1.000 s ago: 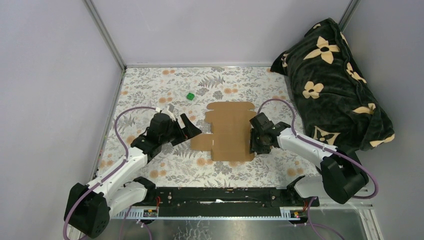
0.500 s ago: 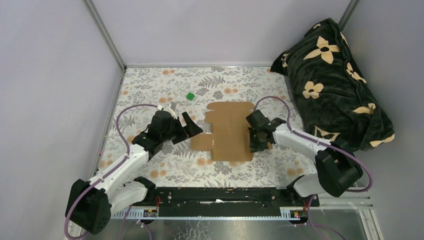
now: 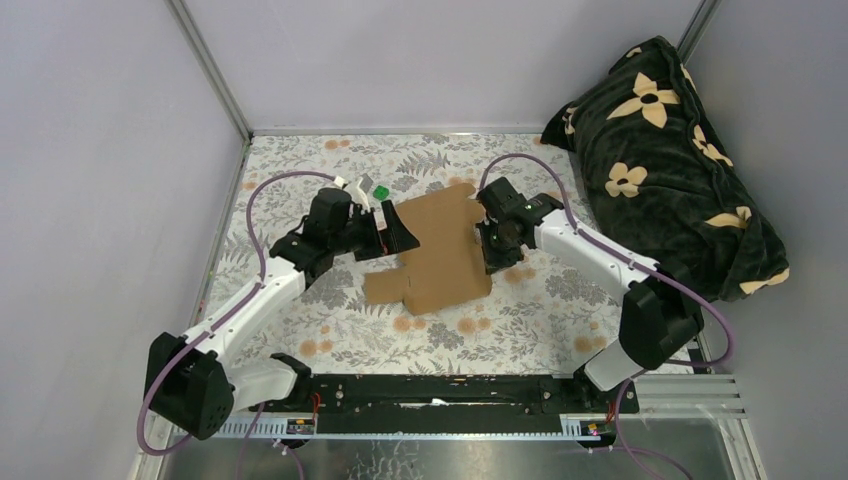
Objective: Fold the paper box
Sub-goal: Fold the paper box at the center of the board.
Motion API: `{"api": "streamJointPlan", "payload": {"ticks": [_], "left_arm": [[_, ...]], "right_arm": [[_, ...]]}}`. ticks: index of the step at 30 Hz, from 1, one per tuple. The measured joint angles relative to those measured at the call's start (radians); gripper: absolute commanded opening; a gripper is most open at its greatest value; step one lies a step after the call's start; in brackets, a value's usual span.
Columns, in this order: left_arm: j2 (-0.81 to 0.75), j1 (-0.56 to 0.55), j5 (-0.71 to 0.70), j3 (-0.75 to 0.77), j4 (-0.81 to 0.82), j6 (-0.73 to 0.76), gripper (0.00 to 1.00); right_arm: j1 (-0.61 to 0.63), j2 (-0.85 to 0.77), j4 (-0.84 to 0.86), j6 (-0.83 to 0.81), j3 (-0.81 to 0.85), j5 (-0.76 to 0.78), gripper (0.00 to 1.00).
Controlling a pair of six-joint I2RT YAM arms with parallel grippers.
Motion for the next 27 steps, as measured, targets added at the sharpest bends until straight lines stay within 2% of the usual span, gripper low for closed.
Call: {"api": "streamJointPlan", "payload": {"ticks": [5,15,21,27], "left_arm": [[-0.015,-0.045,0.029,0.005,-0.060,0.056,0.99],[0.019,-0.282,-0.026,0.037,-0.167,0.159,0.99],[0.112,-0.396,-0.169,0.122,-0.259,0.209,0.99],[0.238,-0.520,-0.364,0.233,-0.335,0.222,0.99]], "right_arm": [[-0.003,0.076,-0.061,-0.052,0.058,-0.069,0.00],[-0.023,0.190,-0.179,-0.104,0.241,-0.183,0.00],[-0.040,0.234,-0.229,-0.119,0.346,-0.219,0.00],[-0.045,0.254,-0.253,-0.123,0.378,-0.253,0.00]]}}
